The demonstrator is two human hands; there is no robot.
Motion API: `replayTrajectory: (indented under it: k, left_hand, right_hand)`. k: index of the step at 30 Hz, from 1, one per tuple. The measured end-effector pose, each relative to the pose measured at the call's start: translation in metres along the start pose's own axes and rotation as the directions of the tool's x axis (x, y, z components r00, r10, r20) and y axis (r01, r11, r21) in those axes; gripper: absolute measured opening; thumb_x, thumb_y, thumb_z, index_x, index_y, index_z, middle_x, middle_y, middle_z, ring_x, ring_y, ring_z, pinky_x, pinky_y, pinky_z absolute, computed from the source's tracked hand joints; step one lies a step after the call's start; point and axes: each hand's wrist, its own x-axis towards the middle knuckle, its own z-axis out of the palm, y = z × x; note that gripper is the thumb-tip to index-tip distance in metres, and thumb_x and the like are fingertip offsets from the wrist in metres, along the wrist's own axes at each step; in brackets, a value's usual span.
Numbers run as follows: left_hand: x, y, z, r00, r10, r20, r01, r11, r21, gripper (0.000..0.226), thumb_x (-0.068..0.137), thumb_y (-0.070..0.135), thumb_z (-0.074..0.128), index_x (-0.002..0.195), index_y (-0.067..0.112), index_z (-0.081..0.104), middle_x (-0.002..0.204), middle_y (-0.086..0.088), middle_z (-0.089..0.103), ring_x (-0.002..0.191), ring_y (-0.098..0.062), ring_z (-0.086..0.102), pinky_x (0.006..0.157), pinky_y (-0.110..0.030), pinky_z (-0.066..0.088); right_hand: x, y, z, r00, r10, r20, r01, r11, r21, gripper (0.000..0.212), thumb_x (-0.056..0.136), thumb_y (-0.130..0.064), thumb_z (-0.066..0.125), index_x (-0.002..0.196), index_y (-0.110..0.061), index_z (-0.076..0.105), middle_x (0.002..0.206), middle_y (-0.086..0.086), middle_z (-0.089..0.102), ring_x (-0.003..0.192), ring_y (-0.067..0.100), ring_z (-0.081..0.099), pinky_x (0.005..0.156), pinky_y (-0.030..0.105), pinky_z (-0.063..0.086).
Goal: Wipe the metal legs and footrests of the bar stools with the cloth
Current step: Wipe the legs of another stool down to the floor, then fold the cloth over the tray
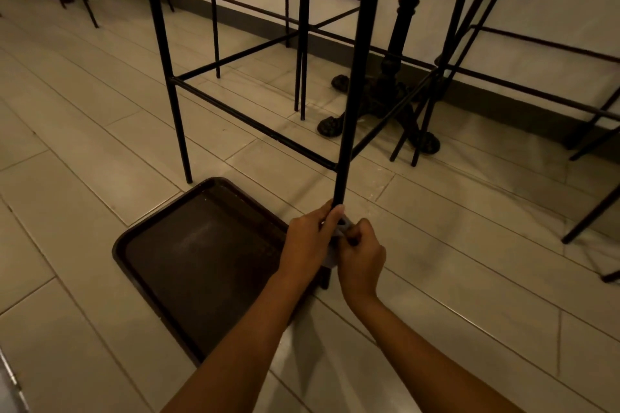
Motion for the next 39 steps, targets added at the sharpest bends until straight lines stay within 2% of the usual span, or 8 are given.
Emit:
replayTrajectory:
  k: [8,13,16,20,27,32,35,39]
  left_hand:
    - [-0.001,0.015,-0.012,0.999,-0.04,-0.006,0.04,0.998,-0.046,0.053,0.094,0.052,0.029,0.101,0.017,0.069,0.085,-0.011,0.072,0.076,-0.018,0.069,0.076,-0.043,0.056]
    - [-0.006,0.016,-0.021,0.996,-0.082,0.034,0.083,0.996,-0.041,0.045,0.099,0.042,0.03,0.113,0.017,0.065,0.089,-0.014,0.07,0.071,-0.014,0.064,0.062,-0.024,0.049]
    - [-0.009,0.008,-0.027,0.987,-0.136,0.083,0.142,0.987,-0.069,0.049,0.099,0.041,0.029,0.119,0.011,0.061,0.111,-0.011,0.067,0.103,-0.017,0.062,0.083,-0.02,0.044]
    - [-0.009,-0.003,-0.037,0.976,-0.196,0.098,0.208,0.969,-0.133,0.051,0.097,0.044,0.029,0.115,0.01,0.063,0.111,-0.009,0.067,0.102,-0.015,0.062,0.098,-0.034,0.046]
    - [-0.002,0.001,-0.057,0.913,-0.309,0.268,0.357,0.922,-0.152,0.054,0.094,0.05,0.035,0.114,0.007,0.061,0.112,-0.013,0.063,0.098,-0.021,0.062,0.093,-0.034,0.05]
    - [0.01,0.003,-0.088,0.768,-0.346,0.54,0.467,0.878,-0.101,0.076,0.083,0.066,0.036,0.123,0.004,0.055,0.118,-0.012,0.059,0.108,-0.026,0.059,0.096,-0.037,0.049]
    - [0.019,0.005,-0.11,0.719,-0.346,0.603,0.462,0.886,-0.041,0.057,0.083,0.053,0.053,0.115,0.008,0.06,0.115,-0.01,0.062,0.104,-0.02,0.062,0.091,-0.032,0.052]
    - [0.027,0.008,-0.131,0.723,-0.368,0.584,0.409,0.91,0.066,0.012,0.086,0.027,0.063,0.091,0.017,0.064,0.091,0.002,0.064,0.082,-0.008,0.062,0.059,-0.011,0.05]
  right_hand:
    - [0.02,-0.026,-0.005,0.997,-0.021,0.07,0.018,0.999,0.051,0.023,0.082,0.001,0.06,0.068,-0.01,0.045,0.055,-0.006,0.05,0.05,0.0,0.049,0.045,0.013,0.037]
    - [0.013,-0.032,-0.007,0.996,0.092,0.021,-0.094,0.992,0.083,0.021,0.083,0.0,0.057,0.07,-0.009,0.043,0.058,-0.005,0.049,0.05,0.004,0.048,0.048,0.018,0.039]
    - [0.009,-0.035,-0.013,0.976,0.214,-0.035,-0.203,0.96,0.194,0.024,0.082,0.001,0.06,0.071,-0.01,0.041,0.063,-0.002,0.046,0.055,0.006,0.045,0.049,0.011,0.041]
    - [0.004,-0.034,-0.02,0.921,0.377,-0.097,-0.327,0.884,0.334,0.025,0.085,0.0,0.054,0.072,-0.014,0.038,0.069,0.003,0.044,0.06,0.013,0.044,0.047,0.005,0.039]
    - [-0.01,-0.046,-0.009,0.834,0.55,0.045,-0.472,0.667,0.577,0.018,0.094,-0.006,0.039,0.077,-0.01,0.046,0.072,0.007,0.052,0.064,0.017,0.051,0.051,0.02,0.047]
    - [-0.013,-0.061,-0.004,0.827,0.386,0.408,-0.548,0.394,0.738,0.042,0.086,-0.011,0.033,0.056,0.004,0.058,0.05,0.02,0.056,0.044,0.029,0.052,0.044,0.028,0.047]
    - [-0.013,-0.069,-0.003,0.789,0.368,0.492,-0.595,0.256,0.762,0.047,0.083,-0.007,0.03,0.045,-0.003,0.058,0.043,0.014,0.055,0.04,0.028,0.052,0.042,0.026,0.049]
    - [-0.015,-0.063,0.009,0.665,0.485,0.568,-0.694,0.118,0.711,0.045,0.092,-0.027,0.031,0.07,-0.002,0.061,0.066,0.015,0.062,0.058,0.024,0.062,0.061,0.03,0.053]
